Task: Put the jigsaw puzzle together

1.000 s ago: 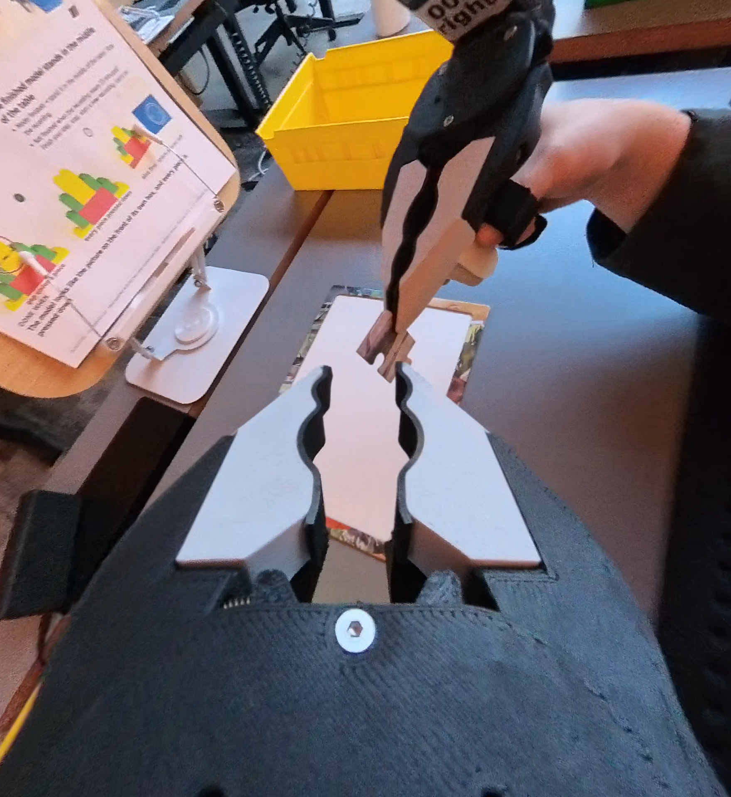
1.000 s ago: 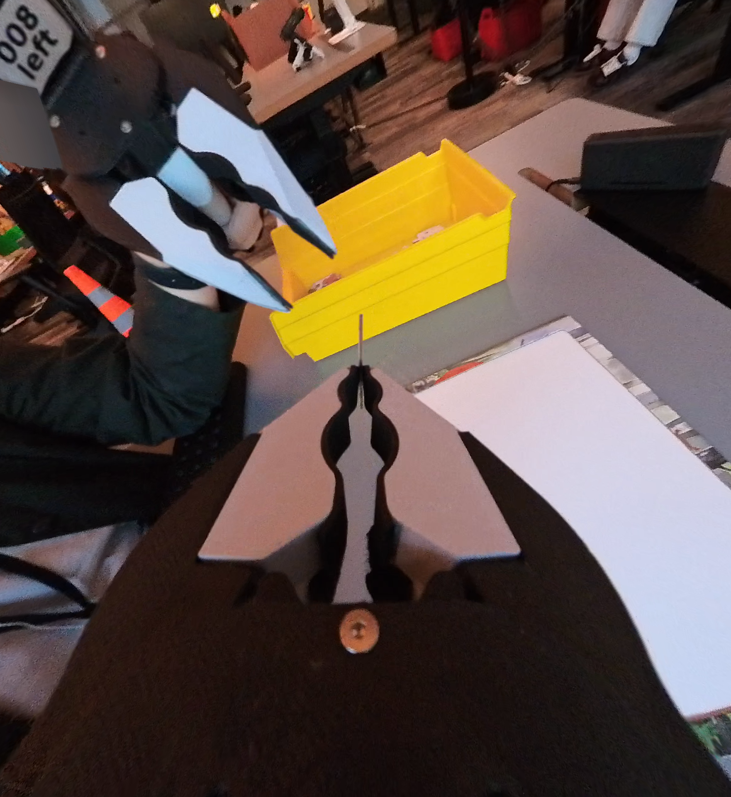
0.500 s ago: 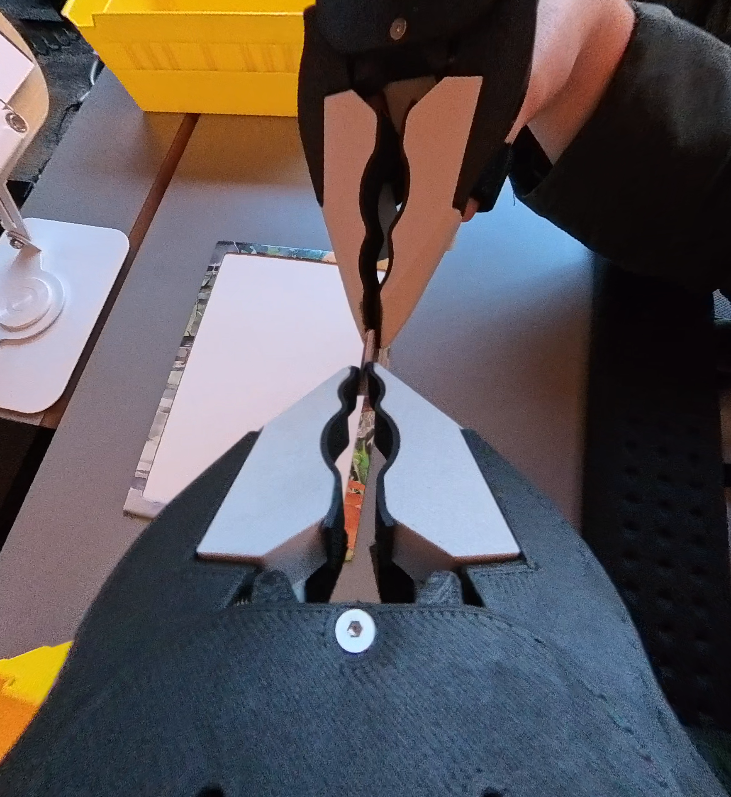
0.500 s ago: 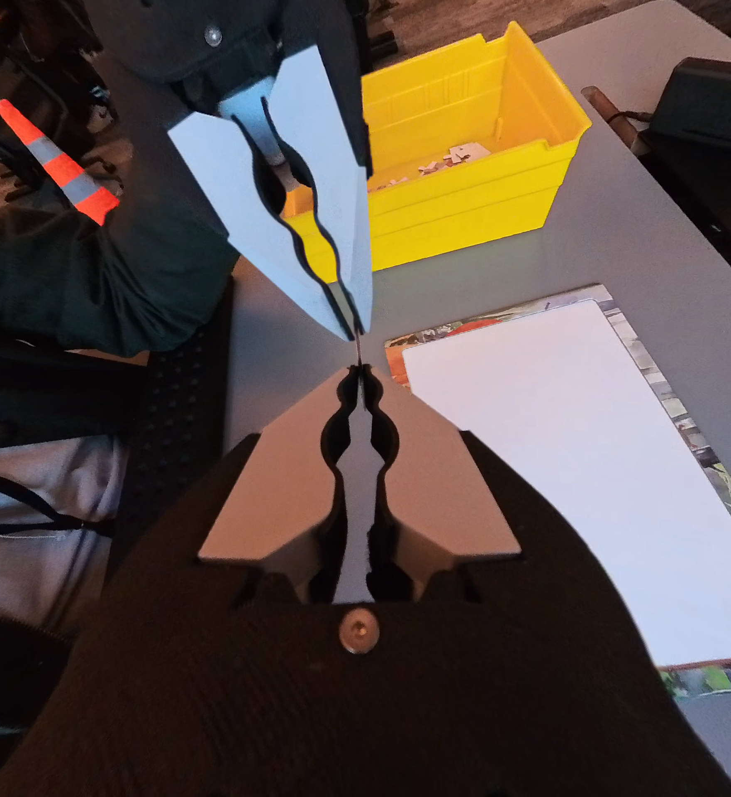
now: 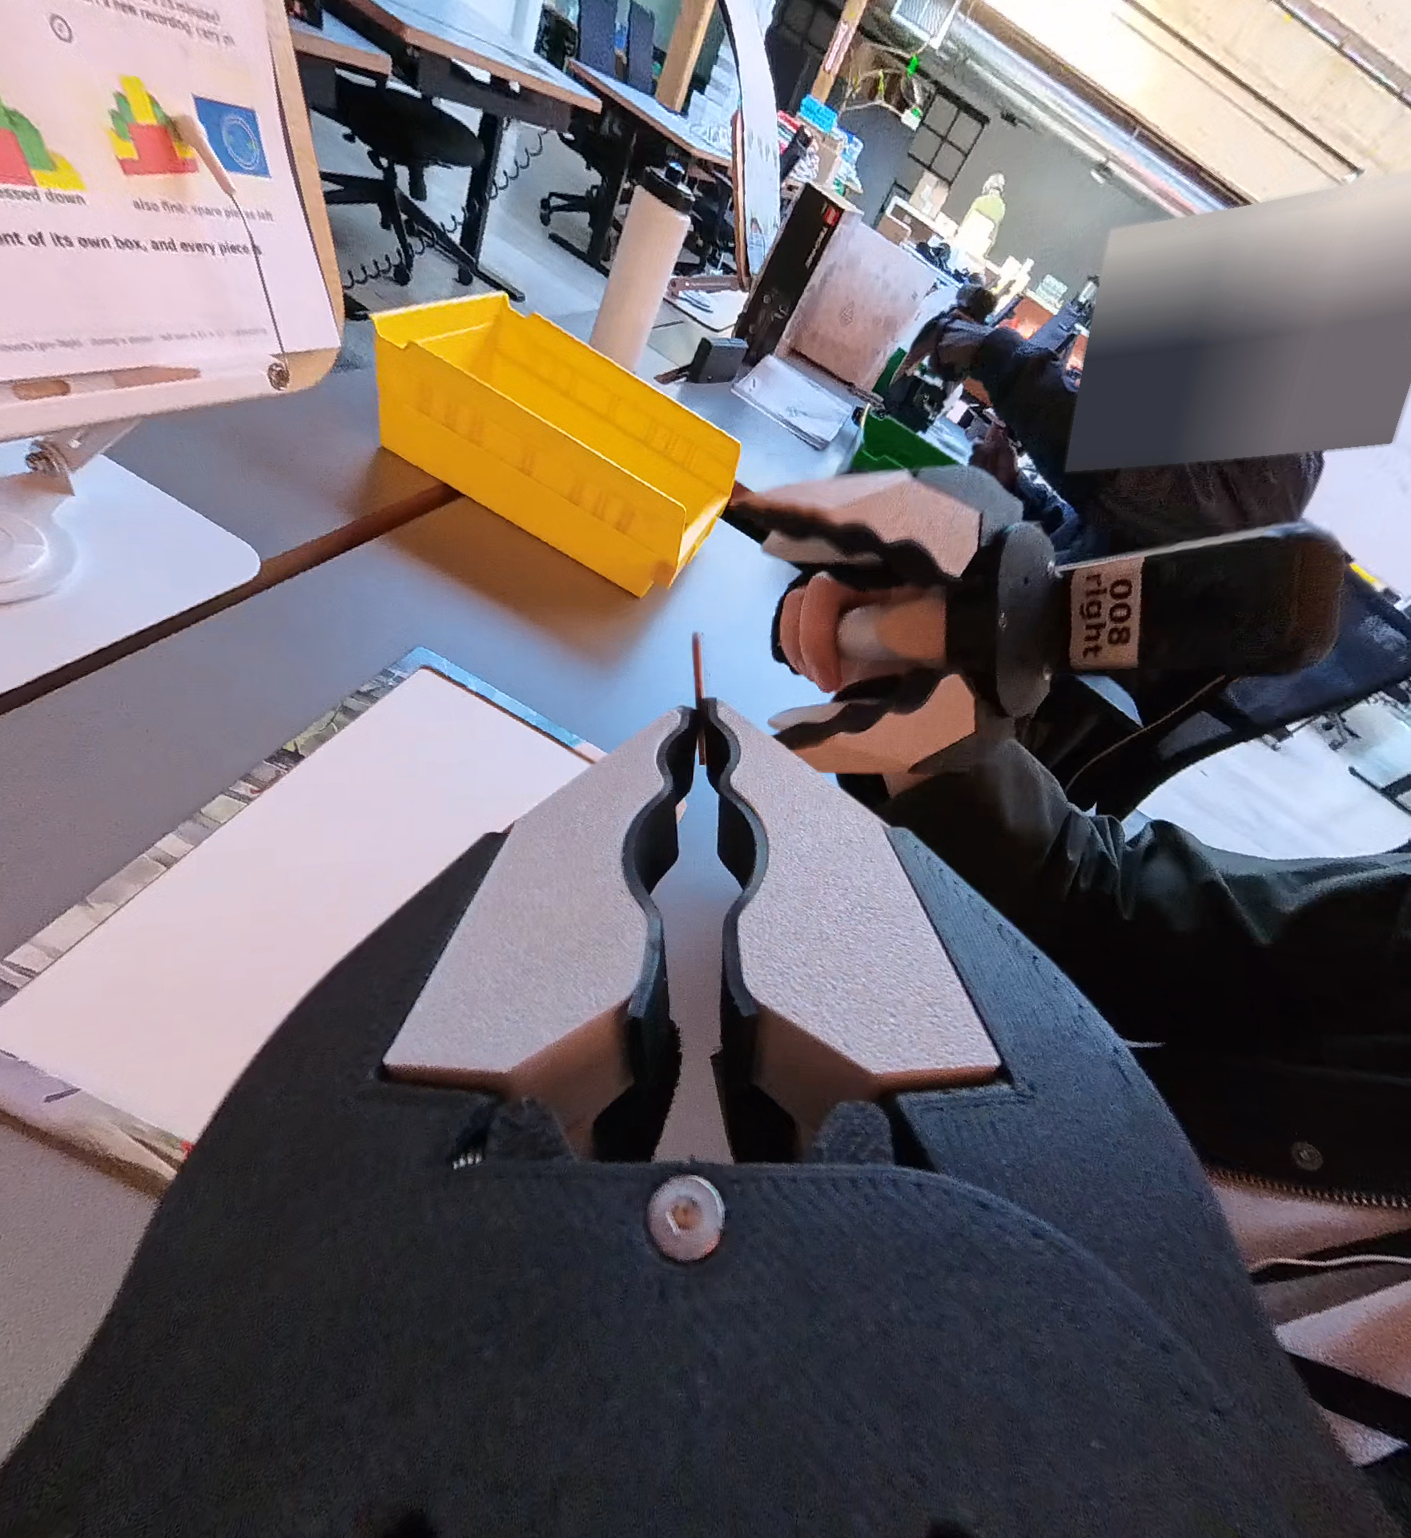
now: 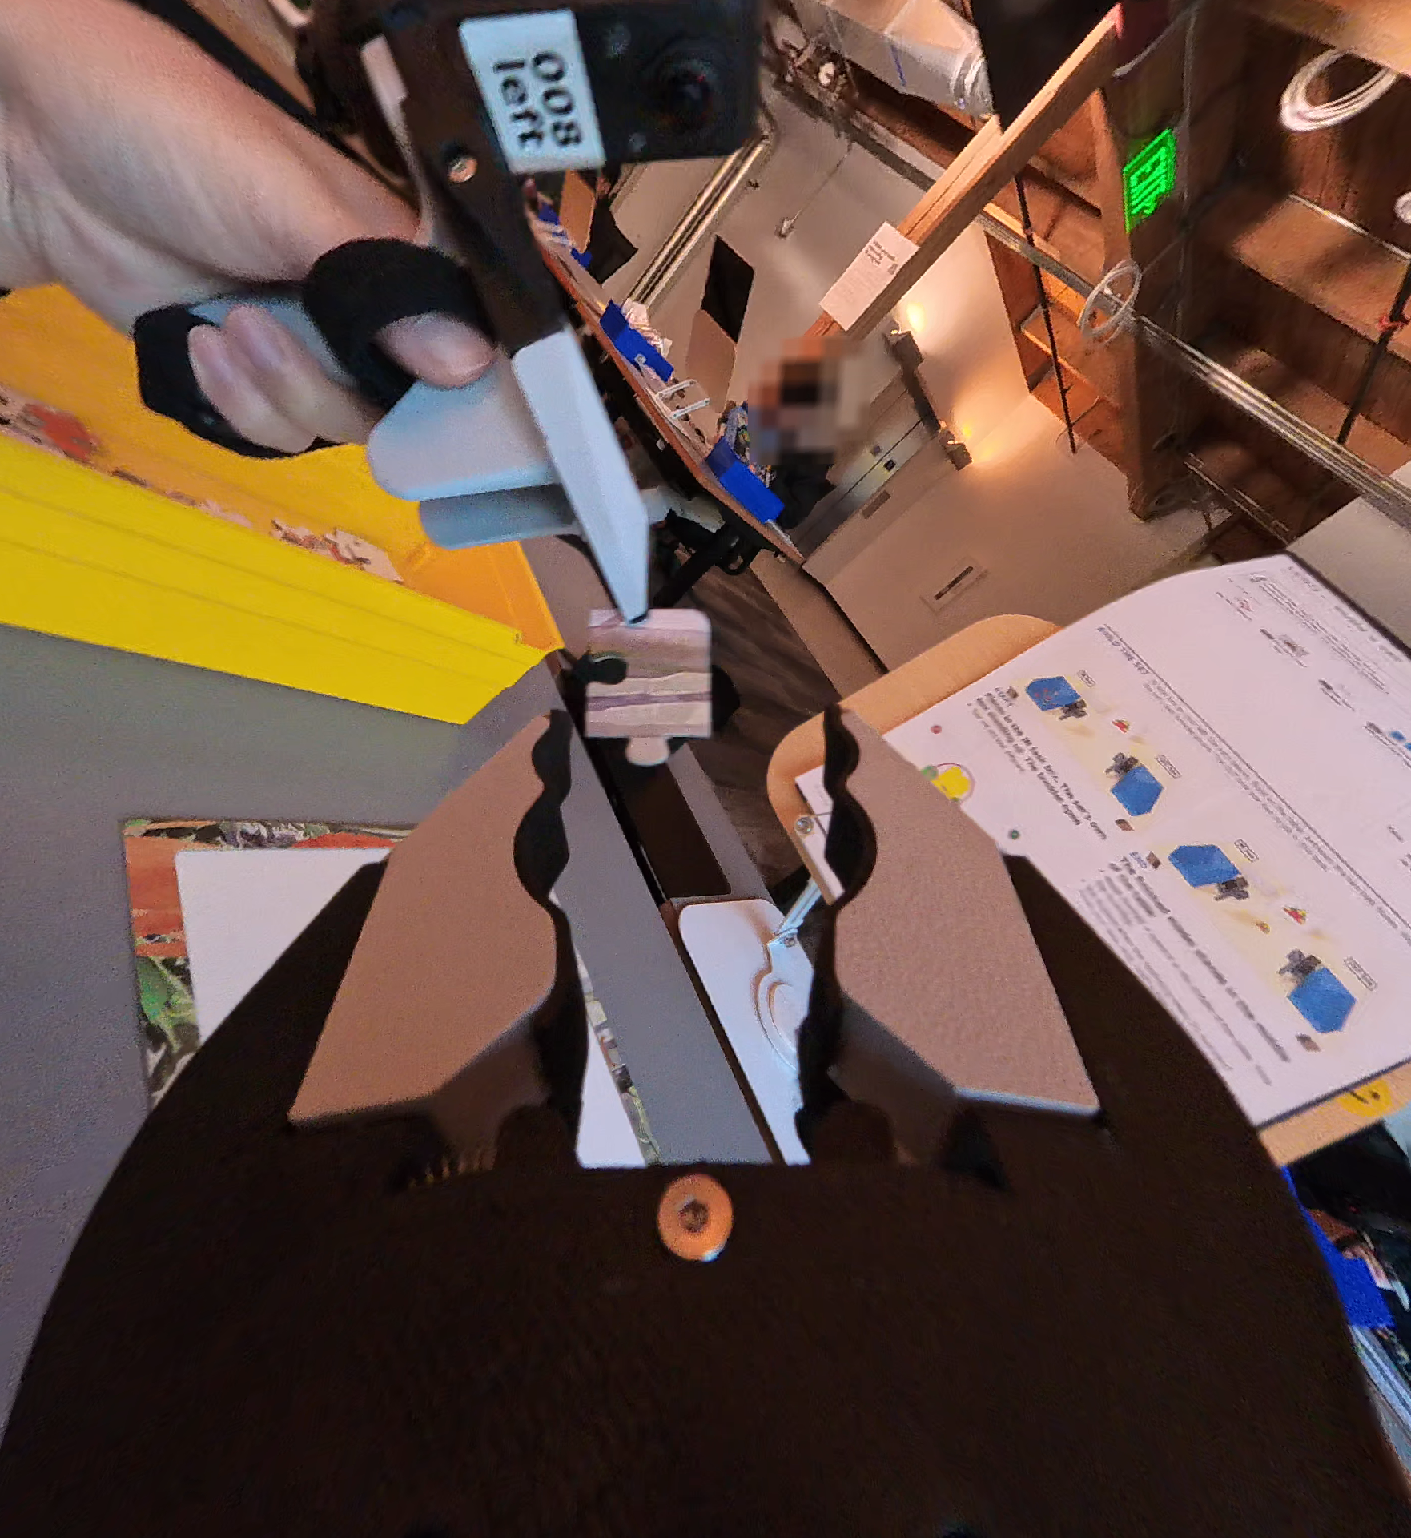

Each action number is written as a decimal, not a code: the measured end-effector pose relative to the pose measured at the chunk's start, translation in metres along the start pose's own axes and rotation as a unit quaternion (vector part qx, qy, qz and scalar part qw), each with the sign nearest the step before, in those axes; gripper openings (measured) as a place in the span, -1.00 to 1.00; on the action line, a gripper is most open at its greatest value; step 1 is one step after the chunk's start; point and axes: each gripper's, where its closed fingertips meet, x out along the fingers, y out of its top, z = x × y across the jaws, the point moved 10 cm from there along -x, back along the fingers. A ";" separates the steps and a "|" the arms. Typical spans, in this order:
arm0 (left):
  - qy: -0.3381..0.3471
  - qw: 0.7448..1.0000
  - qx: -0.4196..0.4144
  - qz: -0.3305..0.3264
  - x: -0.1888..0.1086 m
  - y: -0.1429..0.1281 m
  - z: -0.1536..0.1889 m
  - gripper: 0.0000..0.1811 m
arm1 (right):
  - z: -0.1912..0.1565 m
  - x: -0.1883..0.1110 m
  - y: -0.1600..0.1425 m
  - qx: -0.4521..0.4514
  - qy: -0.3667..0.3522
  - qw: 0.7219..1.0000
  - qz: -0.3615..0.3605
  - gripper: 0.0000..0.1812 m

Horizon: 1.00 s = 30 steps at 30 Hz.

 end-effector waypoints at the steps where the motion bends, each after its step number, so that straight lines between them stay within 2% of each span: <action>1: -0.001 1.000 -0.001 0.000 0.000 0.000 0.001 -1.00 | -0.003 0.002 -0.001 -0.002 0.008 1.000 -0.002 -0.35; 6: -0.006 1.000 -0.003 -0.001 -0.001 0.001 0.005 -1.00 | -0.008 0.005 -0.001 -0.007 0.007 1.000 0.001 -0.46; 10: -0.012 1.000 -0.004 -0.003 0.000 0.001 0.006 -1.00 | -0.011 0.005 0.001 -0.023 0.005 1.000 0.004 -0.67; 16: -0.007 1.000 0.001 -0.014 -0.001 0.001 0.006 -1.00 | -0.009 0.005 0.000 -0.002 0.024 1.000 0.003 -0.66; 18: 0.018 1.000 0.006 -0.013 -0.009 0.004 0.006 -0.86 | -0.008 0.008 -0.003 0.017 0.037 0.999 -0.016 -0.66; 20: 0.070 0.997 0.020 0.006 -0.026 0.010 0.005 -0.75 | -0.009 0.017 -0.014 0.053 0.067 0.994 -0.068 -0.66; 23: 0.154 0.986 0.059 0.035 -0.058 0.019 0.012 -0.74 | -0.024 0.038 -0.042 0.137 0.153 0.960 -0.193 -0.65; 25: 0.187 0.978 0.077 0.051 -0.077 0.022 0.021 -0.76 | -0.042 0.056 -0.066 0.155 0.201 0.934 -0.253 -0.65; 30: 0.195 0.974 0.090 0.073 -0.098 0.024 0.033 -0.79 | -0.064 0.119 -0.119 0.197 0.289 0.874 -0.338 -0.65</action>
